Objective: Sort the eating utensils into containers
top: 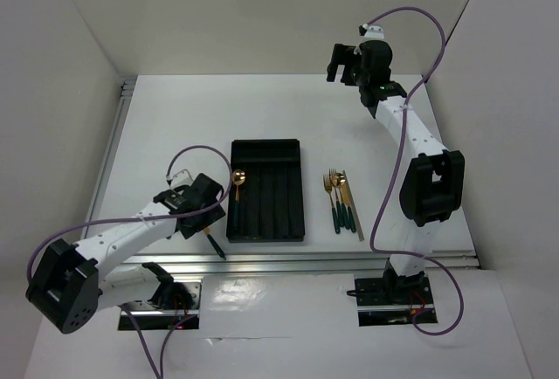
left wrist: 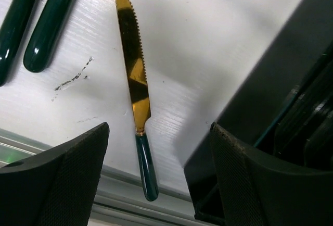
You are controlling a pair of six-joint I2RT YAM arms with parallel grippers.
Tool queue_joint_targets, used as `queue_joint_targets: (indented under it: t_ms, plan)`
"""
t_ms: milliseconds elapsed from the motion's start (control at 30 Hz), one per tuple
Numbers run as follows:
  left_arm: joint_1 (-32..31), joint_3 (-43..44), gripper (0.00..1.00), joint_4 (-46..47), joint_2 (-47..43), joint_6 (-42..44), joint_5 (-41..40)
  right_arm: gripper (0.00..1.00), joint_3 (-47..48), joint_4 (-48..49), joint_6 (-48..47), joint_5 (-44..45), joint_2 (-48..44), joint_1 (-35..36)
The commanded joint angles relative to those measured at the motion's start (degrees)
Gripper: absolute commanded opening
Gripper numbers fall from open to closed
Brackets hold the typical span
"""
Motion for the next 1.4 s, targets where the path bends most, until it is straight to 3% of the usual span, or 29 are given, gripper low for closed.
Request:
queue_joint_targets:
  t_ms: [0,267,700,1133,1267,1367]
  plan:
    - [0.39,-0.32,0.84,1.29,3.33,-1.26,0.51,1.00,1.18,1.58,0.13,0.90,-0.41,-0.13]
    - [0.39,-0.32,0.77,-1.17,9.93,-7.15,1.56,1.00,1.18,1.58,0.13,0.37,-0.94,-0.13]
    - [0.39,-8.84,0.59,4.53,5.62,-7.76,9.64,1.00,1.71,1.58,0.13,0.98,-0.42,-0.13]
    - [0.39,-5.52,0.56,1.46,12.38,-6.09,12.64,1.00,1.71,1.58,0.13,1.51,-0.41,-0.13]
    - [0.39,-3.76,0.47,-0.47,13.70,-6.09,13.87,1.00,1.71,1.58,0.13,2.03,-0.41,-0.13]
    - [0.39,-2.00,0.46,-3.97,14.23,-7.66,14.57,1.00,1.71,1.58,0.13,2.04,-0.41,-0.13]
